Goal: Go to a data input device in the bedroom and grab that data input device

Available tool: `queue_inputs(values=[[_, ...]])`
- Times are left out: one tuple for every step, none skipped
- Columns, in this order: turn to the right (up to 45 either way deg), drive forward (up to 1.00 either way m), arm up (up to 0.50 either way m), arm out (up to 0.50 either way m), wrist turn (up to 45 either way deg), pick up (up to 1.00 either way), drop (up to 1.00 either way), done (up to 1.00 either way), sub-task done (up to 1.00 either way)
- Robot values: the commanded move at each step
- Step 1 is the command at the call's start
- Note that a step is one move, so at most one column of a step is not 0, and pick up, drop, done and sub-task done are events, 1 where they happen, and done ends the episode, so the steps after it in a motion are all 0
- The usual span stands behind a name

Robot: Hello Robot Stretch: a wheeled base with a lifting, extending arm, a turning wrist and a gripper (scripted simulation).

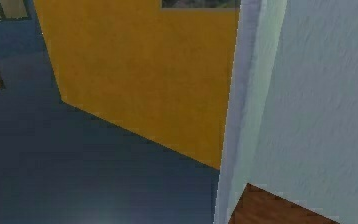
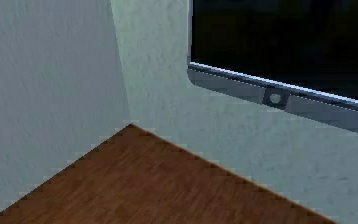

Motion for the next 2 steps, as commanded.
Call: queue_inputs(values=[[-9.0, 0.0, 0.0, 0.0, 0.0, 0.0, 0.0, 0.0, 0.0], [0.0, 0.25, 0.0, 0.0, 0.0, 0.0, 0.0, 0.0, 0.0]])
